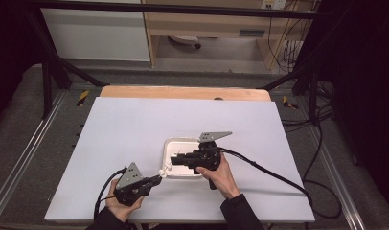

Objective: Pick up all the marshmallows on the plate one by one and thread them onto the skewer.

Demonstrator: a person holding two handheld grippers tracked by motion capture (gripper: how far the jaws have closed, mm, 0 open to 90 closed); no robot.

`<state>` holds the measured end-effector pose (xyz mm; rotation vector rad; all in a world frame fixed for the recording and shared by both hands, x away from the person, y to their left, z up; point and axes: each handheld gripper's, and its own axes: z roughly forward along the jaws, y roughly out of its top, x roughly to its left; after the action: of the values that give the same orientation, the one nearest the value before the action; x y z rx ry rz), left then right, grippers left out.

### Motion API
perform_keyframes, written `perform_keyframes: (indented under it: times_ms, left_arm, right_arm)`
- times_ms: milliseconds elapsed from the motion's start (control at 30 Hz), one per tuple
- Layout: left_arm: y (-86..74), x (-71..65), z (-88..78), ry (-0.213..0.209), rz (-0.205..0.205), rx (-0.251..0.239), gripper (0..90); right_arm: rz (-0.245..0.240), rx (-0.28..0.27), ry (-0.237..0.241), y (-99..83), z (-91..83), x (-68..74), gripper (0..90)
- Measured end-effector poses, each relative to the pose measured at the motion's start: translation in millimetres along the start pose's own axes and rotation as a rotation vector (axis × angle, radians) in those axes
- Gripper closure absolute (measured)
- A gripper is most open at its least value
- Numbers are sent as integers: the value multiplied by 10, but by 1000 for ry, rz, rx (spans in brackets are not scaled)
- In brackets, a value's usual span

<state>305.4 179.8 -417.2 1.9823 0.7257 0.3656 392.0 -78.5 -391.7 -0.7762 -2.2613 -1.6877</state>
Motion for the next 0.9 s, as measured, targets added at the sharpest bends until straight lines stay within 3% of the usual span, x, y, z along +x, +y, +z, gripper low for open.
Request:
perform_keyframes:
  times_ms: [133,300,533,767,900]
  left_arm:
    - [-14,16,39,-12,-12,17,893]
    - [-12,32,32,-20,-27,-2,892]
    - [-40,94,22,-4,-60,-1,891]
    - [-44,134,18,12,-78,6,890]
    - [-41,165,4,11,-89,12,890]
  right_arm:
    - [-10,-1,-14,-17,17,-12,810]
    - [-6,-2,-39,1,-6,-9,774]
    - [-44,-48,-140,28,-150,-11,508]
    - [-116,-18,-281,-59,-346,-100,249]
    - [-117,6,-349,-142,-447,-194,129]
